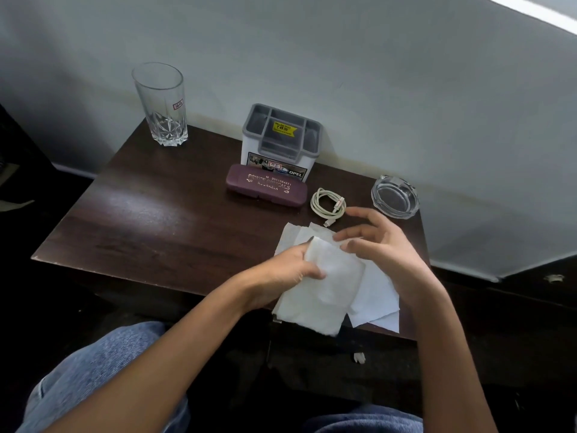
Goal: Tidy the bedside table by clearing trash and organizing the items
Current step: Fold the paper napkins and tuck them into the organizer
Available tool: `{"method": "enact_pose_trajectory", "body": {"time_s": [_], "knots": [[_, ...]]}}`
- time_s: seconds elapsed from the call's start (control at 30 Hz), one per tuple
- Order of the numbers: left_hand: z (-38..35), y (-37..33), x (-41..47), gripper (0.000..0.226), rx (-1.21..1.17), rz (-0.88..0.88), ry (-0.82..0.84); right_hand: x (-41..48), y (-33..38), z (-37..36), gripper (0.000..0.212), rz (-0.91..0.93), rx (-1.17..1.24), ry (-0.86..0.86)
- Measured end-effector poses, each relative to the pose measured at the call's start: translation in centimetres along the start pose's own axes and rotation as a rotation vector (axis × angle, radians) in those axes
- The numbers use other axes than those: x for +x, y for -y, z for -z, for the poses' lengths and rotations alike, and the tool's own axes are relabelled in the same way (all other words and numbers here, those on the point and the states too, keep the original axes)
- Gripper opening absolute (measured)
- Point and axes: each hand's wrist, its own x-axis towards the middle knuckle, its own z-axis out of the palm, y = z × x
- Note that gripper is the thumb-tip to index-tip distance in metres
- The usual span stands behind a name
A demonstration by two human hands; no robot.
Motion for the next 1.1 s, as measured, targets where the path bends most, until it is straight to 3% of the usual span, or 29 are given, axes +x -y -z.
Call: {"method": "enact_pose_trajectory", "body": {"time_s": [0.1,0.17,0.3,0.43,0.53,0.67,0.87,1.1], "knots": [[0.0,0.0,-0.3,0.043,0.073,0.005,0.107,-0.3,-0.1,-0.1,0.051,-0.062,-0.087,0.271],[0.2,-0.1,-0.5,0.042,0.066,0.005,0.150,-0.3,0.0,-0.5,0.044,-0.070,-0.115,0.322],[1.2,-0.4,-0.4,0.034,0.110,-0.032,0.122,0.0,0.2,-0.2,0.037,-0.038,0.036,0.066],[1.8,-0.3,0.2,0.032,0.015,-0.075,-0.166,0.2,-0.1,0.5,0.034,-0.084,0.198,-0.116],[1.8,-0.5,0.4,0.024,-0.089,-0.145,-0.323,0.5,-0.5,0.6,0.037,-0.127,0.251,-0.129],[1.8,-0.6,0.2,0.023,-0.101,-0.212,-0.404,0.6,-0.5,0.5,0.038,-0.134,0.288,-0.124],[1.8,-0.6,0.3,0.020,-0.130,-0.158,-0.338,0.6,-0.7,0.6,0.033,-0.129,0.300,-0.170],[2.2,-0.2,0.9,0.020,-0.074,-0.167,-0.388,0.6,-0.7,0.6,0.022,-0.143,0.308,-0.153]]}}
